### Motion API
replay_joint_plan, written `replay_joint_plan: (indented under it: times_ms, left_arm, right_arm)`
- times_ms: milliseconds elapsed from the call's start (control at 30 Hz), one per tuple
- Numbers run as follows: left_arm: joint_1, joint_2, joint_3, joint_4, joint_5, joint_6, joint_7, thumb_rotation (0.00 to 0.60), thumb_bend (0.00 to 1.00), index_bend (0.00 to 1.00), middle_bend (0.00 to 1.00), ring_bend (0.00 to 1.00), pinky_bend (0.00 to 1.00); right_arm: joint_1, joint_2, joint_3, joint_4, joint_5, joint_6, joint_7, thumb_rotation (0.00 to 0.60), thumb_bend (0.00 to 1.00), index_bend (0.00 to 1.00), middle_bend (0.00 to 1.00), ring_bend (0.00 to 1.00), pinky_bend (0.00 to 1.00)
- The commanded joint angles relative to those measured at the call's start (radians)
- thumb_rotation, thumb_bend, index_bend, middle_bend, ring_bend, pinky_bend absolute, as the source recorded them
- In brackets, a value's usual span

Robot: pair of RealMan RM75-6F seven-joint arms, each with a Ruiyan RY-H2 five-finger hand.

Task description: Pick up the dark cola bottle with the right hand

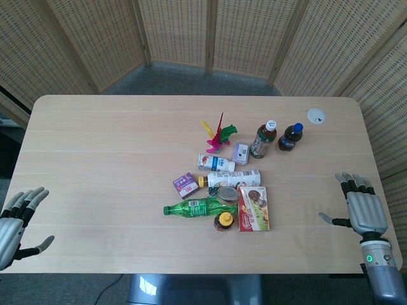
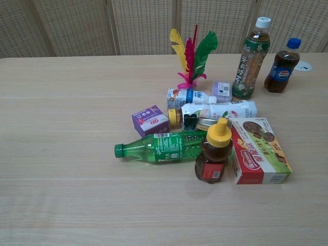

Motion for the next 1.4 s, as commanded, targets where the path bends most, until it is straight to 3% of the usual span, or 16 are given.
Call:
replay_joint_plan:
  times_ms: [33,500,700,967,1400]
  left_arm:
    - [-0.002,-0.001,0.001,0.000,-0.001,-0.006,0.001,0.600,0.30,0.03,0.00,0.00,0.00]
    - [0.002,0.006,0.003,-0.007,0.016,0.002,-0.002,0.600,0.30,0.03,0.00,0.00,0.00]
    - [-0.015,0.001,-0.001,-0.012,0.011,-0.027,0.000,0.600,0.30,0.03,0.00,0.00,0.00]
    - [-0.040,0.002,-0.012,-0.041,0.008,-0.057,0.025,0.600,0.30,0.03,0.00,0.00,0.00]
    - [-0.072,-0.003,-0.027,-0.090,-0.023,-0.106,0.083,0.600,0.30,0.03,0.00,0.00,0.00]
  right_arm:
    - [-0.001,-0.003,0.001,0.002,-0.002,-0.003,0.006,0.390,0.16,0.00,0.00,0.00,0.00]
    - [0.002,-0.009,0.018,0.025,-0.028,-0.033,0.086,0.392,0.16,0.00,0.00,0.00,0.00]
    - [0.035,-0.030,0.068,0.085,-0.013,-0.110,0.224,0.395,0.16,0.00,0.00,0.00,0.00]
    - [0.121,-0.105,0.141,0.279,-0.013,-0.219,0.366,0.405,0.16,0.00,0.00,0.00,0.00]
    - [0.303,-0.249,0.185,0.600,-0.031,-0.430,0.431,0.410,0.16,0.00,0.00,0.00,0.00]
